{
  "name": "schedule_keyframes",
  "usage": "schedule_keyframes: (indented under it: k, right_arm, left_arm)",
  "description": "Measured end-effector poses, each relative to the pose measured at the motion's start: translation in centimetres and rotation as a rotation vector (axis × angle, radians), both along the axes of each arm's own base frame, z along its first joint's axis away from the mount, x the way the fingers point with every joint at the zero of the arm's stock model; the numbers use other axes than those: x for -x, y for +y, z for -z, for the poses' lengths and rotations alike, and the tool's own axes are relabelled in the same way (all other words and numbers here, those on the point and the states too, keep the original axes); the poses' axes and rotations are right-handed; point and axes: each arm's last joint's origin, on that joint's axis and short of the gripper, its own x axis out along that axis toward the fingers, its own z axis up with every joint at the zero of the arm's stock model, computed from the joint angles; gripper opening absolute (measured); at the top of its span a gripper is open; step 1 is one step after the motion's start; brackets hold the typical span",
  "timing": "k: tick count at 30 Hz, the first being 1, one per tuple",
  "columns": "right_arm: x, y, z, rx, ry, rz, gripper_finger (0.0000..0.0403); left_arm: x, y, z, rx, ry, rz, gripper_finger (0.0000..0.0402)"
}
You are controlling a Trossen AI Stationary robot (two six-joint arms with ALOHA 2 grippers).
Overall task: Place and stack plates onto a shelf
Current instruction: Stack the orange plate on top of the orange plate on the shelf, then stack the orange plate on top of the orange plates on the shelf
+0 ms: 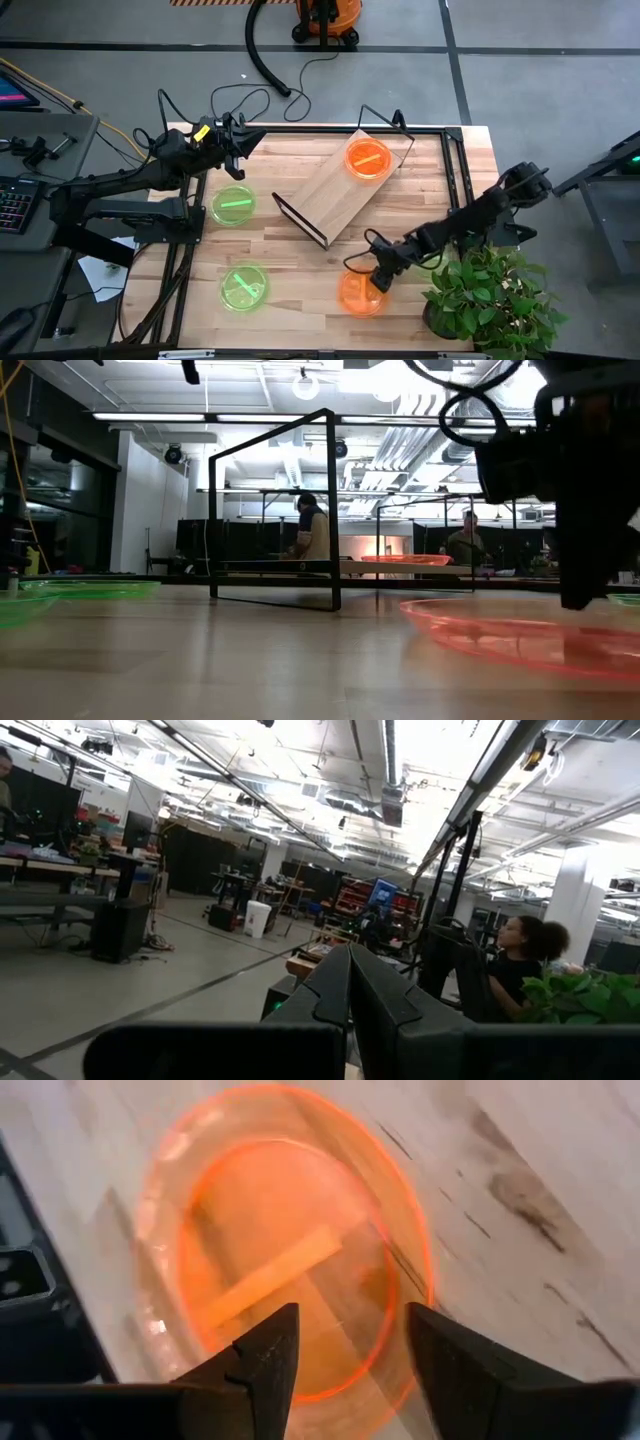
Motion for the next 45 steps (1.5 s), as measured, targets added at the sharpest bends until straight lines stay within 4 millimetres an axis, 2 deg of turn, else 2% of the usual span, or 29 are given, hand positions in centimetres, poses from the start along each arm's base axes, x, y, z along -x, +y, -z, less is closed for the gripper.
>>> schedule_keyframes:
  k: [7, 11, 16, 26, 33, 37, 43, 45]
  right_arm:
    - [0.8, -1.5, -2.5, 0.039, -0.054, -0.042, 0.0178]
    - [1.7, -2.2, -2.8, 0.083, -0.004, -0.037, 0.0178]
    - [1.7, -2.1, -2.1, 0.108, 0.036, -0.046, 0.0178]
    - [0.7, -0.4, 0.7, 0.115, 0.066, -0.068, 0.0178]
    - [0.6, 0.4, 0.9, 0.120, 0.031, -0.063, 0.0176]
    - [0.7, 0.5, 1.0, 0.130, 0.034, -0.055, 0.0140]
    - [0.9, 0.2, 1.1, 0.131, 0.068, -0.016, 0.0017]
    - [0.8, 0.1, 1.1, 0.118, 0.072, -0.019, 0.0012]
  left_arm:
    - [0.0, 0.0, 0.0, 0.004, -0.001, -0.013, 0.0000]
    - [0.0, 0.0, 0.0, 0.005, -0.001, -0.017, 0.0000]
    - [0.0, 0.0, 0.0, 0.004, -0.001, -0.017, 0.0000]
    - [0.0, 0.0, 0.0, 0.004, -0.001, -0.017, 0.0000]
    - [0.0, 0.0, 0.0, 0.004, -0.001, -0.017, 0.0000]
    - [0.0, 0.0, 0.0, 0.004, -0.001, -0.017, 0.0000]
    - [0.0, 0.0, 0.0, 0.002, 0.000, -0.017, 0.0000]
    - [0.0, 0.0, 0.0, -0.009, 0.004, -0.021, 0.0000]
